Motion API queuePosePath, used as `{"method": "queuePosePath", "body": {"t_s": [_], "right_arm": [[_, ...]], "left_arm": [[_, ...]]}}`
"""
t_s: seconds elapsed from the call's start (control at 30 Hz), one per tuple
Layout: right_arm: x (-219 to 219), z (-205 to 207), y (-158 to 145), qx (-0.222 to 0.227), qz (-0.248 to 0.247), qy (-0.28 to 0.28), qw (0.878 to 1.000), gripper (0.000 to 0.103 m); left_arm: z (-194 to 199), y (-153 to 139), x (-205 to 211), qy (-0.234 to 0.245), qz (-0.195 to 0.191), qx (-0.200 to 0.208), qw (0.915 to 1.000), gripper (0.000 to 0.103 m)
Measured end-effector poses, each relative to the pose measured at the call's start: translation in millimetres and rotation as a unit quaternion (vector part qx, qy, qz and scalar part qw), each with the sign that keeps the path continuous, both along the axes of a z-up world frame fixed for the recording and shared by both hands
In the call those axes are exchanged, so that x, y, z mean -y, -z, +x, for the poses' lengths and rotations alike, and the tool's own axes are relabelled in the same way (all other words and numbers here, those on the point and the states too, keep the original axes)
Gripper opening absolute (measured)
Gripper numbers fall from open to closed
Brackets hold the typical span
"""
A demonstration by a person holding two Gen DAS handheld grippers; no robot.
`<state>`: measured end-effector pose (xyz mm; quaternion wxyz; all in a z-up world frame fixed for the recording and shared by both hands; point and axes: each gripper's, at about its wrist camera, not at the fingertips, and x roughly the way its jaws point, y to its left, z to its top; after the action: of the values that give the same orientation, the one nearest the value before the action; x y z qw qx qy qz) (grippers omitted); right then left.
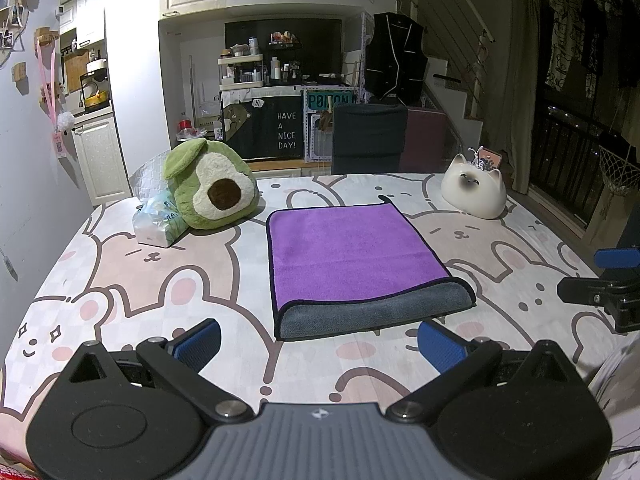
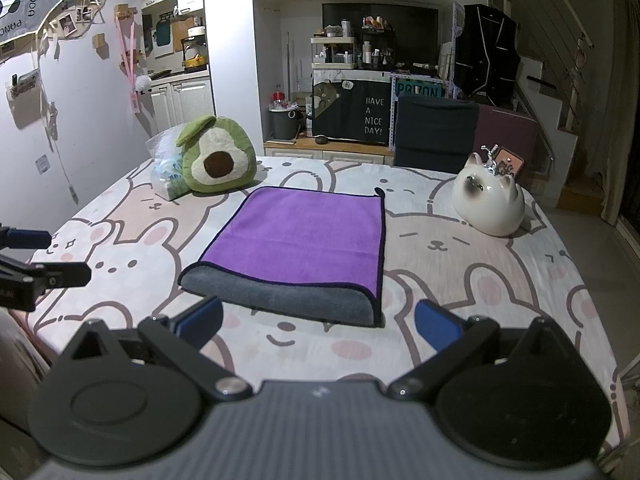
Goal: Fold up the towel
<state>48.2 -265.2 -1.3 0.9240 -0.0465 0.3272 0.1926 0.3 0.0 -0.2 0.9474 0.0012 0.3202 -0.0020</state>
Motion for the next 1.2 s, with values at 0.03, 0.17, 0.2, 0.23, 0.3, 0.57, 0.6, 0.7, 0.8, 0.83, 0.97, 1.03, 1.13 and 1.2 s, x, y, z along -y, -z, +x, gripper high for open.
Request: {"method": "queuePosePath", "body": {"t_s": [0.03, 0.17, 0.2, 0.23, 0.3, 0.57, 0.6, 0.7, 0.8, 0.83, 0.97, 1.03, 1.13, 1.2], "right_arm": [[0.0, 0.0, 0.0, 0.000, 0.000, 0.000, 1.000, 0.103], [0.1, 0.2, 0.3, 0.000, -0.001, 0.000, 1.000, 0.103], [0.2, 0.0, 0.5, 0.000, 0.000, 0.000, 1.000, 0.103], [0.2, 0.1, 0.5, 0.000, -0.001, 0.000, 1.000, 0.103], [0.2, 0.1, 0.5, -0.001, -0.001, 0.000, 1.000, 0.103], [0.2, 0.1, 0.7, -0.001, -0.001, 0.000, 1.000, 0.103], [0.2, 0.2, 0.5, -0.001, -0.001, 0.000, 1.000, 0.103], [0.0, 0.2, 0.5, -0.001, -0.001, 0.000, 1.000, 0.103], [0.4, 0.4, 1.0, -0.001, -0.001, 0.000, 1.000, 0.103], [0.6, 0.5, 1.0, -0.001, -0.001, 0.000, 1.000, 0.103], [0.4, 0.3, 1.3, -0.001, -0.002, 0.000, 1.000, 0.103], [0.4, 0.5, 1.0, -0.001, -0.001, 0.000, 1.000, 0.103], [0.3, 0.5, 0.9, -0.001, -0.001, 0.000, 1.000, 0.103], [1.1, 0.1, 1.4, 0.000, -0.001, 0.000, 1.000, 0.103]], "left_arm": [[0.0, 0.0, 0.0, 0.000, 0.000, 0.000, 1.0000, 0.103], [0.0, 0.0, 0.0, 0.000, 0.000, 0.000, 1.0000, 0.103], [0.2, 0.1, 0.0, 0.000, 0.001, 0.000, 1.0000, 0.103], [0.1, 0.1, 0.1, 0.000, 0.001, 0.000, 1.0000, 0.103], [0.1, 0.0, 0.0, 0.000, 0.000, 0.000, 1.0000, 0.103], [0.0, 0.0, 0.0, 0.000, 0.000, 0.000, 1.0000, 0.103], [0.1, 0.0, 0.0, 0.000, 0.000, 0.000, 1.0000, 0.103], [0.0, 0.1, 0.0, 0.001, 0.000, 0.000, 1.0000, 0.103], [0.8, 0.5, 3.0, 0.001, 0.001, 0.001, 1.0000, 0.103], [0.9, 0.6, 3.1, 0.001, 0.001, 0.000, 1.0000, 0.103], [1.3, -3.5, 5.6, 0.001, 0.001, 0.001, 1.0000, 0.103], [2.6, 0.3, 4.6, 0.001, -0.001, 0.001, 1.0000, 0.103], [1.2, -0.6, 3.7, -0.001, -0.004, 0.001, 1.0000, 0.103], [0.9, -0.2, 3.6, -0.004, -0.003, 0.003, 1.0000, 0.103]]}}
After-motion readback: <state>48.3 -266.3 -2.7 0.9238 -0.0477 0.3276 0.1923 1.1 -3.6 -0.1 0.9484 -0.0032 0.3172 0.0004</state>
